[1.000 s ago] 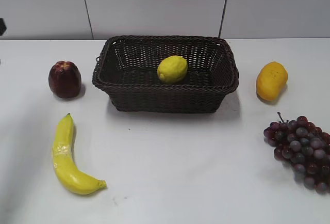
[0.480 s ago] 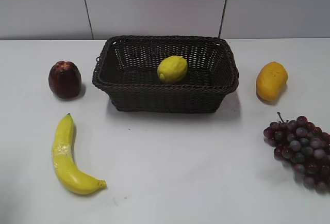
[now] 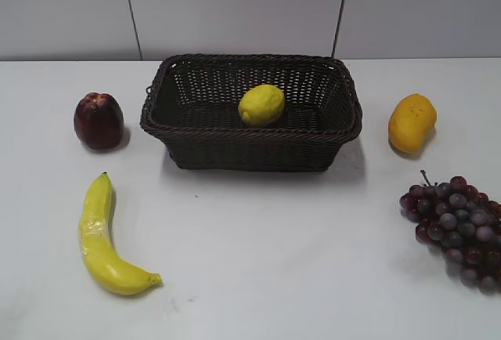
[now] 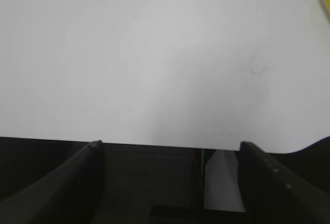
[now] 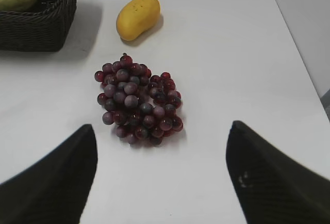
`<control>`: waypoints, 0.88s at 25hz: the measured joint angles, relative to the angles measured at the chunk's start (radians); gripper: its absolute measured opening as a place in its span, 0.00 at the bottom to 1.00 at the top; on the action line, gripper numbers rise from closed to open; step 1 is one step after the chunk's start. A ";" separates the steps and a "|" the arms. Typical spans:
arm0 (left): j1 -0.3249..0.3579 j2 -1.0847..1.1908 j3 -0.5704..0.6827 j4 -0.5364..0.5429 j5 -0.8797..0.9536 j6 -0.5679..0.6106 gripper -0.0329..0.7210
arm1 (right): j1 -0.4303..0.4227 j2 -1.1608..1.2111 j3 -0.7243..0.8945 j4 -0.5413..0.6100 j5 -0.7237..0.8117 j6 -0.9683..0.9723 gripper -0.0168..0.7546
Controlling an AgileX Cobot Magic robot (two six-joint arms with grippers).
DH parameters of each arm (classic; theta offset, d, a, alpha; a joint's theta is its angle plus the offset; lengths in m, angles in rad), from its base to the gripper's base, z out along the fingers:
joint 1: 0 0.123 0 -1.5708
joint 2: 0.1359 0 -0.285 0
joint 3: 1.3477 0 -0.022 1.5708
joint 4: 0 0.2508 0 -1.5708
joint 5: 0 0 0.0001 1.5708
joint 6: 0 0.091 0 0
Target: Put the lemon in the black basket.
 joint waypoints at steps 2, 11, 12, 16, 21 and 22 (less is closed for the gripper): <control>0.000 -0.072 0.026 -0.002 -0.001 0.000 0.83 | 0.000 0.000 0.000 0.000 0.000 0.000 0.78; 0.000 -0.358 0.081 -0.023 -0.017 0.000 0.83 | 0.000 0.000 0.000 0.000 0.000 0.000 0.78; 0.000 -0.380 0.081 -0.027 -0.018 0.000 0.83 | 0.000 0.000 0.000 0.000 0.000 0.000 0.78; 0.000 -0.474 0.082 -0.033 -0.023 0.000 0.83 | 0.000 0.000 0.000 0.000 0.000 0.000 0.78; 0.000 -0.598 0.082 -0.036 -0.024 0.000 0.83 | 0.000 0.000 0.000 0.000 0.000 0.000 0.78; 0.000 -0.625 0.082 -0.036 -0.024 0.000 0.83 | 0.000 0.000 0.000 0.000 0.000 0.000 0.78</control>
